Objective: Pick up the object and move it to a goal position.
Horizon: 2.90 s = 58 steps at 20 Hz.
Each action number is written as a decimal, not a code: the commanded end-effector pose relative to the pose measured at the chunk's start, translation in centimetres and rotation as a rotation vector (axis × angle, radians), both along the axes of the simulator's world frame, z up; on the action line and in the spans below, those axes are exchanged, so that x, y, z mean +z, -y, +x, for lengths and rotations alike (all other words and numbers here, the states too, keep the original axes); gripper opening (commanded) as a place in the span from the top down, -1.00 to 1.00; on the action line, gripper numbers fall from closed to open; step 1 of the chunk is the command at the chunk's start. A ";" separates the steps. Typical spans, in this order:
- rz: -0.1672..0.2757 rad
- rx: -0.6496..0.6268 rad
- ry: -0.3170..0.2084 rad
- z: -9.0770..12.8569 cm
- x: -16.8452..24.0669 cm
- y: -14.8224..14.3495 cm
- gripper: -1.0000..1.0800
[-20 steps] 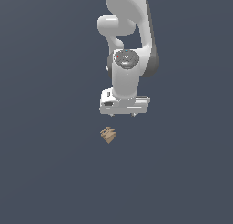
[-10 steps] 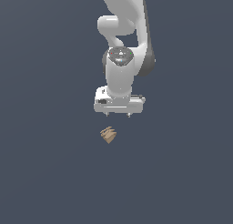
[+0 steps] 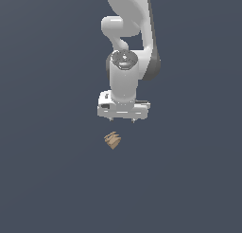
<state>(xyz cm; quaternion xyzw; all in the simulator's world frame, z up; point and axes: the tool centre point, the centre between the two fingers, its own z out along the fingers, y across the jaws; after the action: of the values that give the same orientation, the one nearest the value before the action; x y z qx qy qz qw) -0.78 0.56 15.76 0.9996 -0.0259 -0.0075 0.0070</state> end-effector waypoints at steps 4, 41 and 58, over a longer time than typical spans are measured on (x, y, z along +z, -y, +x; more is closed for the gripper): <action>0.003 -0.082 0.002 0.4 -0.8 0.5 -0.92; 0.008 -0.696 0.019 3.1 -8.2 4.9 -0.92; 0.008 -0.700 0.019 3.2 -11.8 4.9 1.00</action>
<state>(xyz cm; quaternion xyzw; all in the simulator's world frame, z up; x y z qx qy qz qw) 2.46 -4.30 4.00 0.9303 -0.3669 0.0005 -0.0002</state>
